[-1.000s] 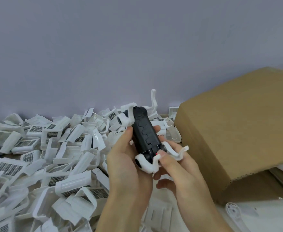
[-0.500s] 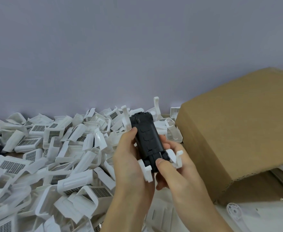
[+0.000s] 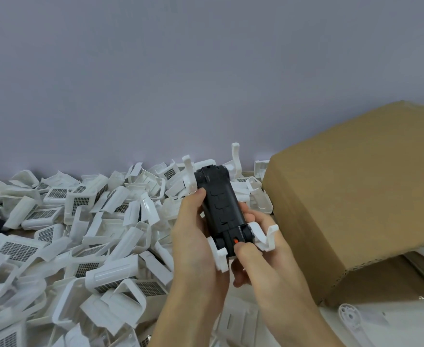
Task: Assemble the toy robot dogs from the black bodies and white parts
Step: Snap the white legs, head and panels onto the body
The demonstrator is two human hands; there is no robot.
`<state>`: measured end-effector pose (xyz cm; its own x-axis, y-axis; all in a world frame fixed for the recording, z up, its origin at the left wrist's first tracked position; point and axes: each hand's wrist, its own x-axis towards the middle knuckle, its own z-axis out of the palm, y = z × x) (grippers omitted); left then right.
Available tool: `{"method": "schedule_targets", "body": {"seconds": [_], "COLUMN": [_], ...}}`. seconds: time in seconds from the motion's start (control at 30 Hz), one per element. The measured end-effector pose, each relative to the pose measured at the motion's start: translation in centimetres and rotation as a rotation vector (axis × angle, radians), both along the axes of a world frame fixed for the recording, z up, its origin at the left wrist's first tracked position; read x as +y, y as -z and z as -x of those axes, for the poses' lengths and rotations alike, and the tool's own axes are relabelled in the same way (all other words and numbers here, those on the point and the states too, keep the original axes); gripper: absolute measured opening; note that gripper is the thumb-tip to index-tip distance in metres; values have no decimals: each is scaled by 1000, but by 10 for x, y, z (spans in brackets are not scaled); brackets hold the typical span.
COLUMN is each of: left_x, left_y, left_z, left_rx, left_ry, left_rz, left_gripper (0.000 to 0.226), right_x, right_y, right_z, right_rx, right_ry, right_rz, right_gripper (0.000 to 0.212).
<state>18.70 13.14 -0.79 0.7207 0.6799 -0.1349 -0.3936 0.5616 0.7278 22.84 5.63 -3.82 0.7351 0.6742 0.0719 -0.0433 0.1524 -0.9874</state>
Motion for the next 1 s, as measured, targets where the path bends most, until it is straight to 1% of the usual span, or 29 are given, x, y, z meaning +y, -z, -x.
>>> {"method": "schedule_targets", "body": {"seconds": [0.1, 0.3, 0.5, 0.67, 0.7, 0.73, 0.77, 0.8, 0.83, 0.9, 1.0], "left_x": [0, 1, 1, 1, 1, 1, 1, 0, 0, 0, 0], "left_y": [1, 4, 2, 2, 3, 3, 2, 1, 0, -1, -5], "left_z": [-1, -1, -2, -3, -3, -3, -3, -3, -3, -5, -7], "left_rx": [-2, 3, 5, -4, -8, -11, -13, -11, -6, 19, 35], "left_ry": [2, -8, -32, -38, -40, -41, -38, -30, -20, -11, -7], "left_rz": [-6, -23, -10, 3, 10, 9, 1, -4, -5, 11, 14], "left_gripper": [44, 44, 42, 42, 41, 39, 36, 33, 33, 40, 42], "right_x": [-3, -4, -3, -4, 4, 1, -3, -5, -4, 1, -9], "right_y": [1, -3, -1, -2, -3, 0, 2, 4, 4, -1, -3], "right_z": [3, 2, -1, 1, -6, -7, -7, -7, -6, -4, 6], "right_rx": [-18, 62, 33, 27, 41, 44, 23, -25, -63, -71, -52], "right_ry": [-14, -40, -50, -66, -74, -133, -177, -170, -150, -8, -27], "right_rz": [8, -31, -18, -59, -44, -86, -112, -99, -79, -24, -4], "right_gripper": [42, 33, 38, 39, 37, 32, 23, 19, 24, 39, 40]}}
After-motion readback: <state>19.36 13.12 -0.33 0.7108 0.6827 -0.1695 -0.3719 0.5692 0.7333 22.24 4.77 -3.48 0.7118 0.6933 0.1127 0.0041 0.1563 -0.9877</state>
